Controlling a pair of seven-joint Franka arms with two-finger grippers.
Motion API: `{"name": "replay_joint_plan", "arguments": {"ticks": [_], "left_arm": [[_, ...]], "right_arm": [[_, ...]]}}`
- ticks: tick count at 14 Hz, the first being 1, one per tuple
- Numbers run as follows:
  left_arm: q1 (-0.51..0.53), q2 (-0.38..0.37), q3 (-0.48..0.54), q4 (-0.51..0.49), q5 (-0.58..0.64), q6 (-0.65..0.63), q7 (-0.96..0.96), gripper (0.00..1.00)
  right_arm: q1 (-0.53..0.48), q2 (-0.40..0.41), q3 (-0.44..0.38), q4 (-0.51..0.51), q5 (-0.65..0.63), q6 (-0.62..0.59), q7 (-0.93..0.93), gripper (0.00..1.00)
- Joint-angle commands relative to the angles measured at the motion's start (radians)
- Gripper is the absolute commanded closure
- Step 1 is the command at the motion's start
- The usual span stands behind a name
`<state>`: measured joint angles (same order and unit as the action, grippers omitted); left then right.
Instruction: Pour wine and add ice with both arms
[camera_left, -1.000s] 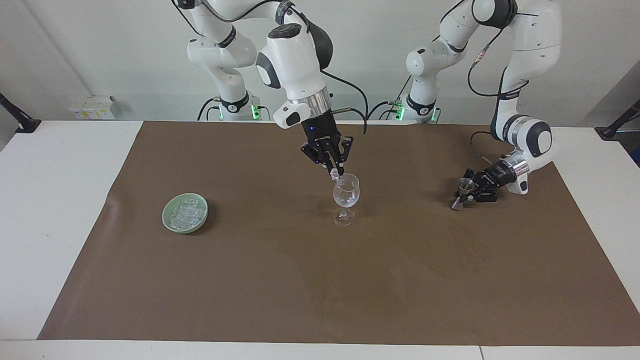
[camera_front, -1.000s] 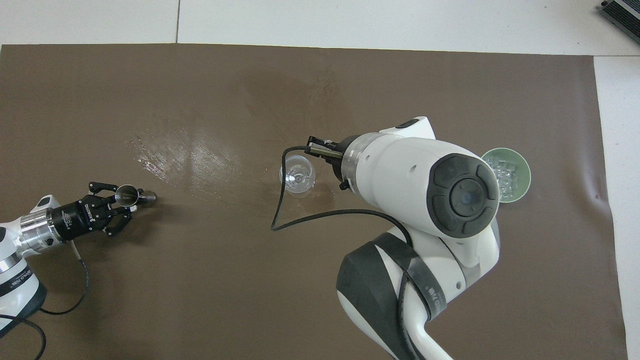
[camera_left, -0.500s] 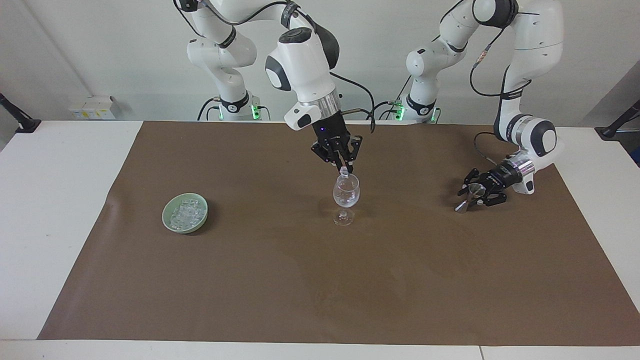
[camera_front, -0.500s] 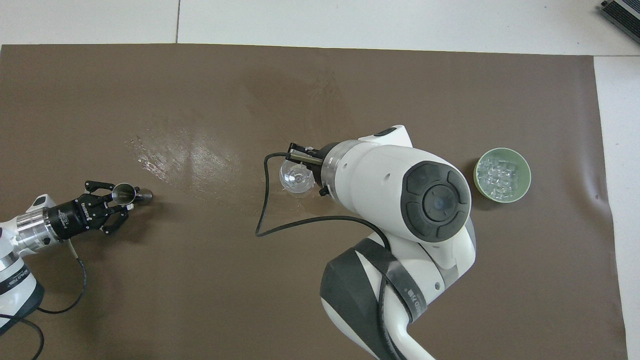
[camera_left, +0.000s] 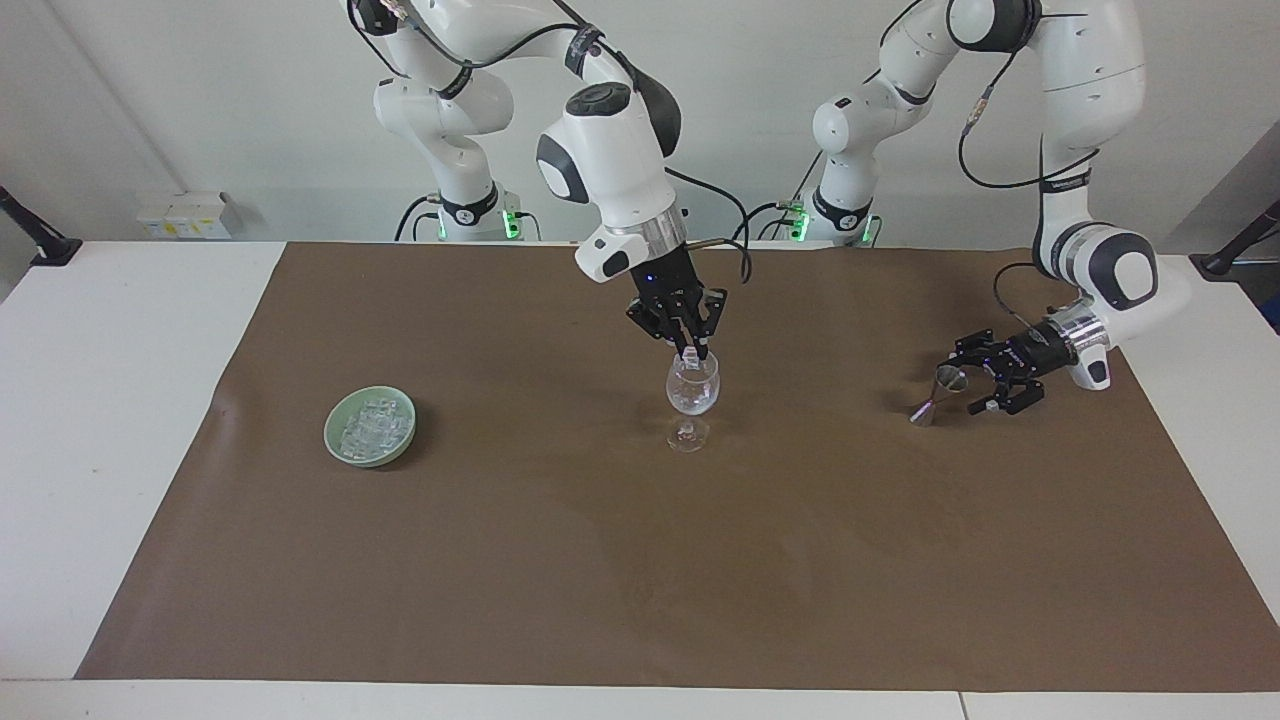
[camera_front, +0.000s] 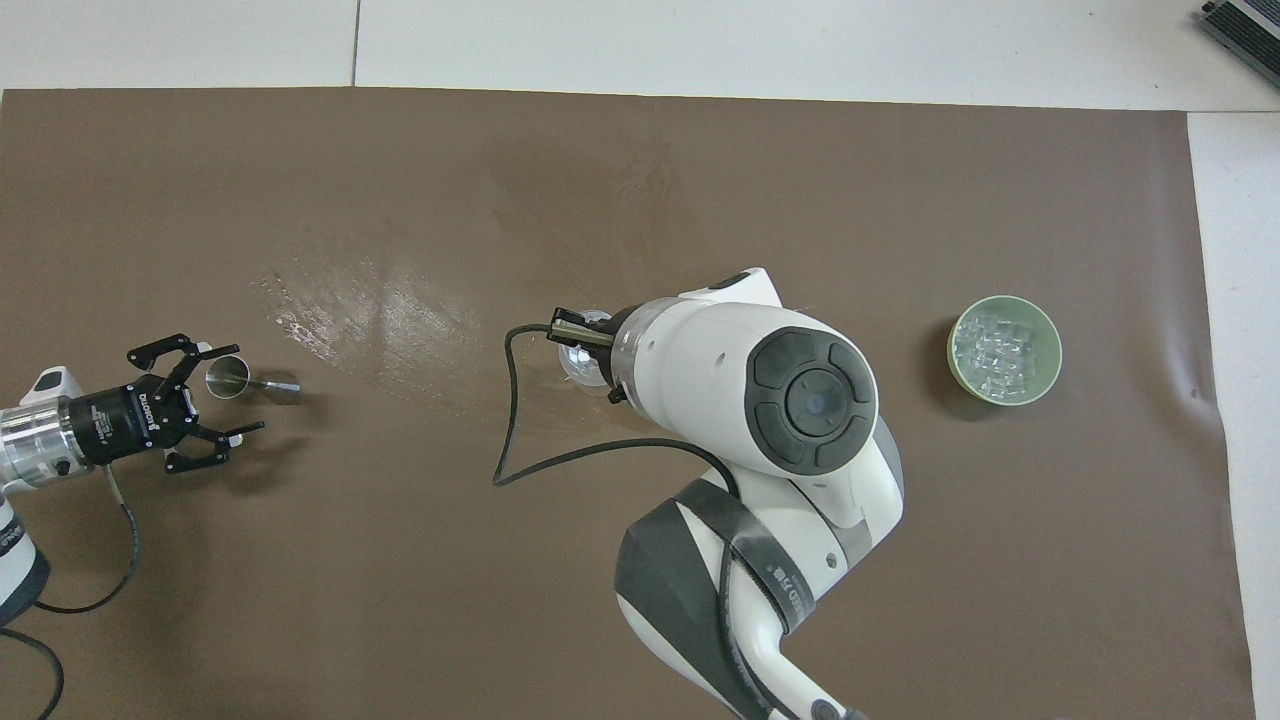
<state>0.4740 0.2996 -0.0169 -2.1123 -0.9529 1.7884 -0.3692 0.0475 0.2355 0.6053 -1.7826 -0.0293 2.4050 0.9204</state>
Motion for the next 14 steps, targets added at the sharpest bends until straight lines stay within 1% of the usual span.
{"name": "replay_joint_plan", "arguments": {"ticks": [1,3,5,6,7,8,9,10,11,12,13,14], "left_arm": [[-0.006,0.012,-0.005,0.058,0.266,0.023,0.180,0.00],[-0.037,0.024,-0.005,0.110,0.426,0.045,0.313,0.00],[-0.064,0.045,-0.005,0.199,0.538,0.045,0.404,0.00],[-0.069,0.049,-0.006,0.234,0.577,0.046,0.433,0.00],[-0.074,0.041,-0.006,0.247,0.589,0.054,0.466,0.00],[-0.078,0.029,-0.009,0.249,0.591,0.081,0.501,0.00],[-0.083,0.004,-0.008,0.249,0.592,0.113,0.538,0.00],[-0.118,-0.022,-0.005,0.247,0.594,0.138,0.588,0.00],[-0.129,-0.046,-0.005,0.249,0.618,0.152,0.625,0.00],[-0.141,-0.074,-0.009,0.255,0.666,0.176,0.644,0.00],[-0.176,-0.103,-0.009,0.255,0.712,0.192,0.645,0.00],[-0.207,-0.132,-0.008,0.255,0.750,0.193,0.644,0.00]], "right_arm": [[-0.001,0.011,0.008,0.006,-0.029,0.025,0.040,0.78],[0.003,0.013,0.010,0.006,-0.029,0.035,0.055,0.69],[0.006,0.019,0.008,0.006,-0.030,0.040,0.063,0.62],[0.006,0.022,0.008,0.009,-0.030,0.040,0.063,0.59],[0.006,0.027,0.008,0.017,-0.032,0.040,0.063,0.56],[0.006,0.028,0.008,0.023,-0.032,0.040,0.063,0.47],[0.006,0.028,0.008,0.023,-0.035,0.039,0.064,0.29],[0.005,0.030,0.008,0.026,-0.070,0.039,0.063,0.00],[0.000,0.028,0.004,0.043,-0.116,0.031,0.063,0.00],[-0.008,0.027,-0.004,0.048,-0.141,0.025,0.058,0.00],[-0.011,0.021,-0.016,0.048,-0.149,0.025,0.051,0.00],[-0.012,0.010,-0.053,0.051,-0.153,0.023,0.045,0.00]]}}
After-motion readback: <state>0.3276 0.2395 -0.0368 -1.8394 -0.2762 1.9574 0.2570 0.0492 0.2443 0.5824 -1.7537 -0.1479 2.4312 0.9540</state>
